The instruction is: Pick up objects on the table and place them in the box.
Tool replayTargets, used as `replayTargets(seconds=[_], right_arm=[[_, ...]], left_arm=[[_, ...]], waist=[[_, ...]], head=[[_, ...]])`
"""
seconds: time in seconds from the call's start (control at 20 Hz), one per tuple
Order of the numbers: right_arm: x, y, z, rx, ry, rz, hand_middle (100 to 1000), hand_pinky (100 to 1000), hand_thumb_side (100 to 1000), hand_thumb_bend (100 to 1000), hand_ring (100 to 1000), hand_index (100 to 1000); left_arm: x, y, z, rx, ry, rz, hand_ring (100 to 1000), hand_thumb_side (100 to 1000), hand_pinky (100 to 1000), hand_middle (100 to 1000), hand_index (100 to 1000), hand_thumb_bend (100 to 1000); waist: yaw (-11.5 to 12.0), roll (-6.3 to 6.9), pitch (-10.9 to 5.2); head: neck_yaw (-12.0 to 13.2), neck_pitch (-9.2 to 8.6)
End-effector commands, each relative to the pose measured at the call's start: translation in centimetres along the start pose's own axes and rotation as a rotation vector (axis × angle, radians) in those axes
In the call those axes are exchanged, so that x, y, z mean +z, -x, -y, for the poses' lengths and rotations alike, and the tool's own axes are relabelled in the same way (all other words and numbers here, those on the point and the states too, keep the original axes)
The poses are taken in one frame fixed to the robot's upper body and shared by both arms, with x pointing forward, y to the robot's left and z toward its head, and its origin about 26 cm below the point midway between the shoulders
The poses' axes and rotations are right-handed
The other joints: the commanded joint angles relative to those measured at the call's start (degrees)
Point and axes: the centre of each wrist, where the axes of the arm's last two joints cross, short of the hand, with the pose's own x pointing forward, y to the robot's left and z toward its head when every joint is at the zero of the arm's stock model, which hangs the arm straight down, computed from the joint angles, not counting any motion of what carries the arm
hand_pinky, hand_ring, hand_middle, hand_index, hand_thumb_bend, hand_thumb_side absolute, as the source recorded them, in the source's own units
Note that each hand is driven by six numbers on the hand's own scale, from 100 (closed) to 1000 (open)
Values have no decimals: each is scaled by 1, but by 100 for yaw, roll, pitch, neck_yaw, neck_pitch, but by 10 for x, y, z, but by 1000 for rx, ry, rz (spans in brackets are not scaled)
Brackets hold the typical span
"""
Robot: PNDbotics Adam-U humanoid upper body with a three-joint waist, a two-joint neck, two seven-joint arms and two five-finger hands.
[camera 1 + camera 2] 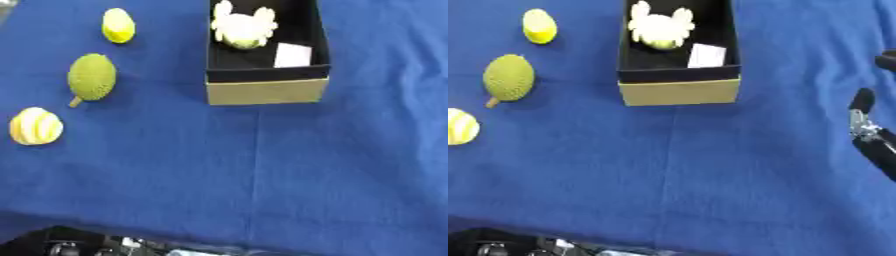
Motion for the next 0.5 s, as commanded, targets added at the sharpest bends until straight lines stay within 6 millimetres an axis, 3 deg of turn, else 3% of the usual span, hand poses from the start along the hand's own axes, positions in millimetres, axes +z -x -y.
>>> replayTargets(seconds=[0.05,0.5], right_arm=[[-10,-1,5,-16,9,22,736,779,100,100,793,801],[-16,-2,5,-50,22,20,734,777,100,100,790,800]], left_arm=[[-1,2,-14,-40,17,18,794,500,848,744,876,370],[-11,-2,-20,-57,41,53,792,506,843,744,880,395]], waist=[[-26,6,-74],[-173,12,-36]], head=[[192,-62],[319,-179]])
